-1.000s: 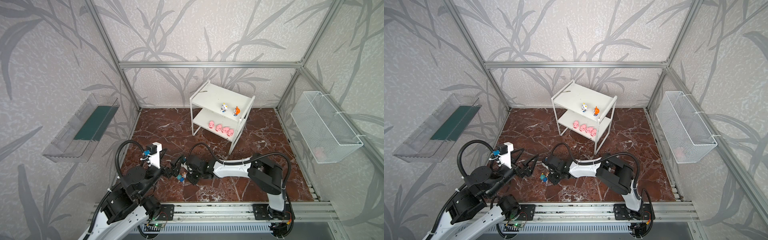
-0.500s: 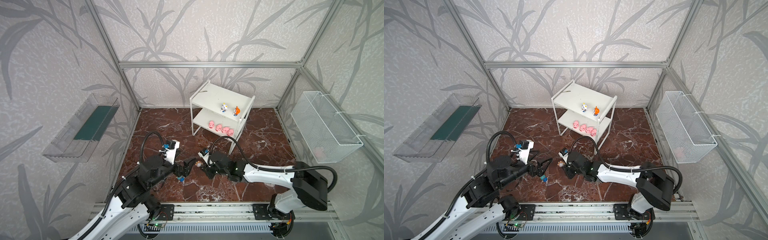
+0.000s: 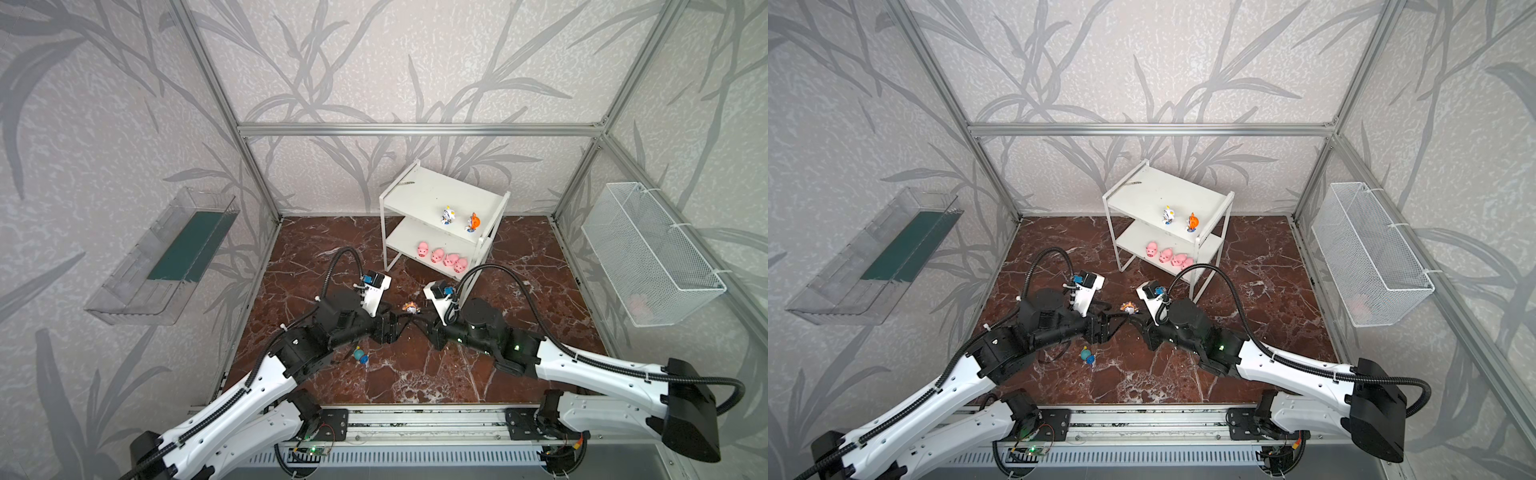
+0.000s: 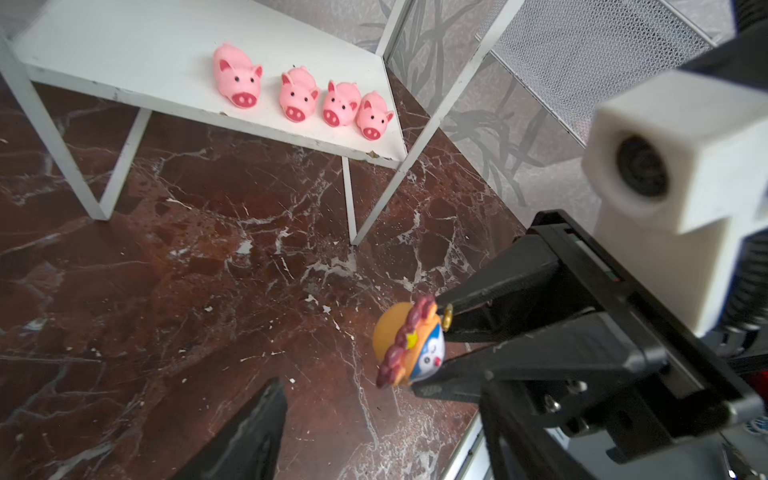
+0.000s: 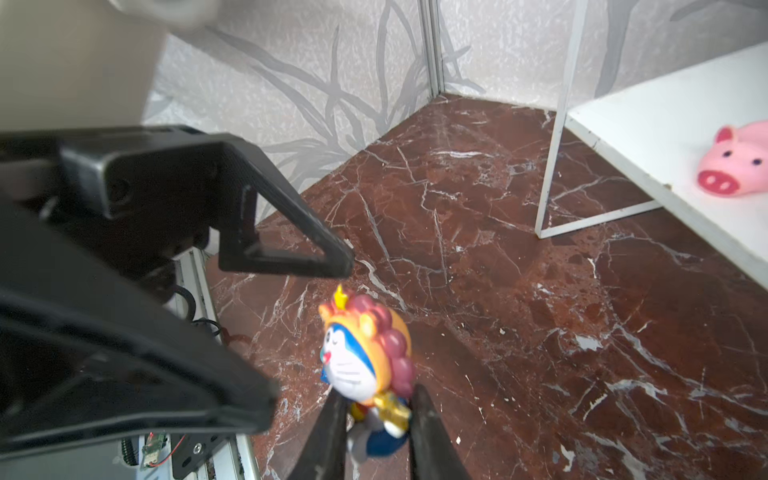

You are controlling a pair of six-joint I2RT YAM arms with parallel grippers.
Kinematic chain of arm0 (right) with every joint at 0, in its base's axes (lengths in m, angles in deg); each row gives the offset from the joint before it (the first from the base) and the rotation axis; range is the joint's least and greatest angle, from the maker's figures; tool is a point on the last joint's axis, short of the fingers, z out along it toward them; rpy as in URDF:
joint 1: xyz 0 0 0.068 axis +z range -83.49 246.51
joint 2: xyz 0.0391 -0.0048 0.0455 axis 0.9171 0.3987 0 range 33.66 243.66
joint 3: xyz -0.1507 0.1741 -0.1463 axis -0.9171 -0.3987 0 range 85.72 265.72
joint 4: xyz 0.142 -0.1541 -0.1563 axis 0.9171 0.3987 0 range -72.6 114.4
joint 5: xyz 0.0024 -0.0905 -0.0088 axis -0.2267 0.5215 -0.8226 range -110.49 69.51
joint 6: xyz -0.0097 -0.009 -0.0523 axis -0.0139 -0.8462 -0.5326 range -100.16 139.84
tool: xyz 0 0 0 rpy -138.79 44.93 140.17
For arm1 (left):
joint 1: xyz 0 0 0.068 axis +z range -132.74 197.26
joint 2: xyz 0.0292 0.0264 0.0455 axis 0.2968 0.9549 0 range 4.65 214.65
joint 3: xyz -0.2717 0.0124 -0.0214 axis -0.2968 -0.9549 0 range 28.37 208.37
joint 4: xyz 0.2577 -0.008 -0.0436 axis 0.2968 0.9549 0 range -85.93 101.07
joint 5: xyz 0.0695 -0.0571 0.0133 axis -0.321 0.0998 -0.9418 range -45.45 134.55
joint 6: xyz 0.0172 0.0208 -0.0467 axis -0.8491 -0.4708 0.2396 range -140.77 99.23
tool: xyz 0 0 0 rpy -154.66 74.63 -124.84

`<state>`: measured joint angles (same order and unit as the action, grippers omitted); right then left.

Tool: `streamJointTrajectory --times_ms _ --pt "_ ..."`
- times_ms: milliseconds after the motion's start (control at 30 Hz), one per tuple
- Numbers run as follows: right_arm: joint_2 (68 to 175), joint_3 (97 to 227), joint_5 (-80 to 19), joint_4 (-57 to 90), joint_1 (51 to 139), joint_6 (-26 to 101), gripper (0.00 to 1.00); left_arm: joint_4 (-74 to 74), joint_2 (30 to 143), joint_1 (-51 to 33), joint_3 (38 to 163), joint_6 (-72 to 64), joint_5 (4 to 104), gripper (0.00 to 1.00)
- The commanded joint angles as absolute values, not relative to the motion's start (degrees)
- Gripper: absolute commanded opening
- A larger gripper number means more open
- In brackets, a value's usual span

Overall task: Place and organize the plastic toys onto the shelf
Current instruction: 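Raise the figurine with the right gripper while the left gripper approaches, then close the left gripper on the figurine while the right gripper opens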

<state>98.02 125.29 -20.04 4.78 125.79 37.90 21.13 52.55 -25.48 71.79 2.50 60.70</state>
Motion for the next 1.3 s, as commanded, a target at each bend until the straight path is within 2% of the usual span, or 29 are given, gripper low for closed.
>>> streamJointTrajectory --times_ms 0,167,433,567,933,1100,1267 --pt "96.27 123.4 -19.55 1.38 125.6 38.08 0.16 18.22 53.31 -25.37 74.38 3.81 64.03 0.66" --pt "95.8 121.34 -18.11 -2.22 125.82 37.86 0.14 16.19 54.45 -25.46 74.82 5.48 66.19 0.58" --pt "95.88 119.38 -14.84 -9.04 127.02 36.64 0.14 8.42 56.17 -25.79 72.19 10.85 68.19 0.59" --pt "96.07 119.65 -13.48 -9.99 127.52 36.41 0.15 4.45 55.67 -26.4 70.13 12.6 66.25 0.51" --pt "95.78 120.24 -10.76 -10.37 128.64 36.09 0.15 3.23 55.67 -27.77 68.37 13.06 62.07 0.51" --pt "95.58 119.89 -10.22 -10.94 128.79 36.43 0.15 2.73 56.13 -27.96 68.45 13.02 62.38 0.38" --pt "95.54 119.73 -9.82 -11.15 128.95 36.28 0.15 2.08 56.95 -28.02 68.62 13.11 63.0 0.31"
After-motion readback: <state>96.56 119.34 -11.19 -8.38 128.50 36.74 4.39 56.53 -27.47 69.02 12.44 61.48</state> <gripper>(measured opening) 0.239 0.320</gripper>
